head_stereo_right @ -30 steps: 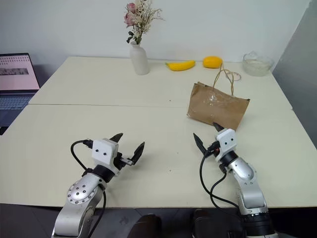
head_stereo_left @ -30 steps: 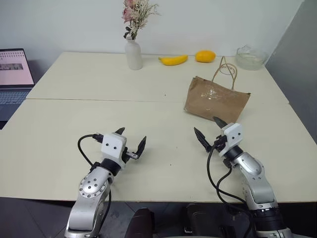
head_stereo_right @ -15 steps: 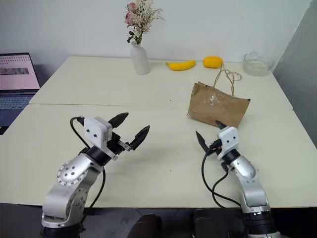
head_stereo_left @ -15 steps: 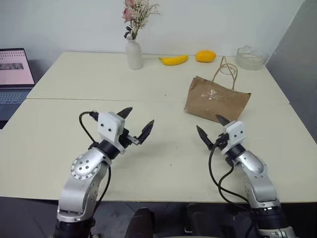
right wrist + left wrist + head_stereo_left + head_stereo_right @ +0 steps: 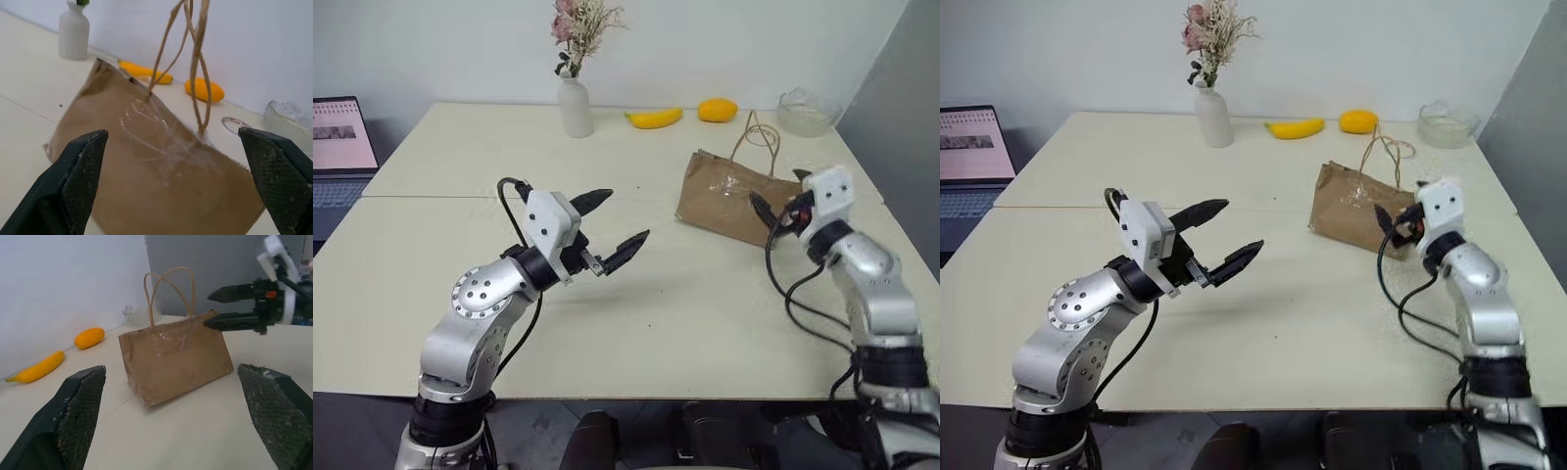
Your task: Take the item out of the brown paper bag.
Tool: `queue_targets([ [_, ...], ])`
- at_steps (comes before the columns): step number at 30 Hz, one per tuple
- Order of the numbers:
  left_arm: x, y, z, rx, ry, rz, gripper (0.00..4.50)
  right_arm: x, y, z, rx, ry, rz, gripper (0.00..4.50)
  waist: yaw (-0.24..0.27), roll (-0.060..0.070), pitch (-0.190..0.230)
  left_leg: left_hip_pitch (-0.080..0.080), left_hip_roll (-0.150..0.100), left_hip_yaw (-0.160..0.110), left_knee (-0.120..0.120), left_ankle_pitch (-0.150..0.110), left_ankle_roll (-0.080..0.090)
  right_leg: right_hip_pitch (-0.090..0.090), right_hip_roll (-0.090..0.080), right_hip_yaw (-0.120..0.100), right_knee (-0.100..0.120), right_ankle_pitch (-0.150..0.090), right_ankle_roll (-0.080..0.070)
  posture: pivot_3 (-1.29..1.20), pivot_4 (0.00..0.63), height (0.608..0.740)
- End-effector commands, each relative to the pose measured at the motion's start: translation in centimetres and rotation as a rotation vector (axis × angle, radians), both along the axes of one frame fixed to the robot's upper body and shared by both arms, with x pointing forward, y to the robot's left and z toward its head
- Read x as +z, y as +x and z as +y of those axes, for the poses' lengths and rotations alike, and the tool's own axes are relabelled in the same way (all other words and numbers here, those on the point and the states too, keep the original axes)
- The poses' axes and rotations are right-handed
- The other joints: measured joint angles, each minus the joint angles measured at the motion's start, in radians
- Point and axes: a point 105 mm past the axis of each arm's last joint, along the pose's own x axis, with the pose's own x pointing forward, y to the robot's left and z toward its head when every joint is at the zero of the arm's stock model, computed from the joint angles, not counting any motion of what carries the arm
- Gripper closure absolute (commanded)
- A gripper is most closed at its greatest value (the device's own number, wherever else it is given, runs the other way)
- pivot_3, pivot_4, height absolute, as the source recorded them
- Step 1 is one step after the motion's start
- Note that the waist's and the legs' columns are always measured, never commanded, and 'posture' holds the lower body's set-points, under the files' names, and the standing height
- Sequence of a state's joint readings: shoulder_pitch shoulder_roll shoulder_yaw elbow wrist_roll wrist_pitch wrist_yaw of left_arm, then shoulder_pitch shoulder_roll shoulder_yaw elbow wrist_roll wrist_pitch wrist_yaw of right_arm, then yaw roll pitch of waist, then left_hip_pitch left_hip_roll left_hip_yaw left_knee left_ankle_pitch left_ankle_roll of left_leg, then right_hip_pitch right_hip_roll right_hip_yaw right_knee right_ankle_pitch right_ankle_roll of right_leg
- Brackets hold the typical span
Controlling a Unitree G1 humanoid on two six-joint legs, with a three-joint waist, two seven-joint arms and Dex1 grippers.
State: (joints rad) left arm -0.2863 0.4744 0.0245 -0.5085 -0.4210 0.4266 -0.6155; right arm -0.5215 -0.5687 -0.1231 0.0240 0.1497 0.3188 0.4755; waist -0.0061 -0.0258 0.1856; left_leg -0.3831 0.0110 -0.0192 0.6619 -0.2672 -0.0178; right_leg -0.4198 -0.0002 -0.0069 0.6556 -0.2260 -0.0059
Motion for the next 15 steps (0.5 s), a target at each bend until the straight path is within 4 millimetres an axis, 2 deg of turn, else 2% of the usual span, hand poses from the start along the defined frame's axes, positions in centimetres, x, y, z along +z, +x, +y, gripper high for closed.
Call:
queue_targets([
  [1, 0.7, -0.4, -0.6, -0.027, 0.005, -0.051, 0.01, 1.6, 1.3, -0.9, 0.045, -0.093, 0.056, 0.0, 0.0, 0.0, 0.0, 0.0, 0.0, 0.001, 0.0, 0.0, 0.0, 0.0, 0.0, 0.0, 0.0, 0.0, 0.0, 0.0, 0.15, 0.74],
  [5, 0.5, -0.5, -1.1, -0.041, -0.002, -0.049, 0.01, 2.0, 3.1, -1.7, 0.1, -0.179, 0.165, 0.0, -0.001, 0.0, 0.0, -0.001, 0.001, 0.003, -0.001, 0.0, 0.0, 0.0, 0.0, 0.0, -0.002, 0.0, 0.0, 0.0, 0.15, 0.74],
  [10, 0.3, -0.9, -1.4, -0.079, 0.009, -0.037, 0.01, 1.8, 4.0, -1.4, 0.243, -0.315, 0.359, 0.0, -0.003, 0.001, 0.001, -0.001, 0.001, 0.003, -0.001, 0.0, 0.0, 0.0, 0.0, 0.0, -0.003, 0.0, 0.0, 0.0, 0.15, 0.74],
  [15, 0.3, -0.7, -1.4, -0.086, 0.024, -0.043, 0.01, 2.1, 5.1, -1.3, 0.266, -0.427, 0.447, 0.0, -0.003, 0.001, 0.001, -0.001, 0.001, 0.003, -0.001, 0.0, 0.0, 0.0, 0.0, 0.0, -0.004, 0.001, 0.0, 0.0, 0.15, 0.74],
])
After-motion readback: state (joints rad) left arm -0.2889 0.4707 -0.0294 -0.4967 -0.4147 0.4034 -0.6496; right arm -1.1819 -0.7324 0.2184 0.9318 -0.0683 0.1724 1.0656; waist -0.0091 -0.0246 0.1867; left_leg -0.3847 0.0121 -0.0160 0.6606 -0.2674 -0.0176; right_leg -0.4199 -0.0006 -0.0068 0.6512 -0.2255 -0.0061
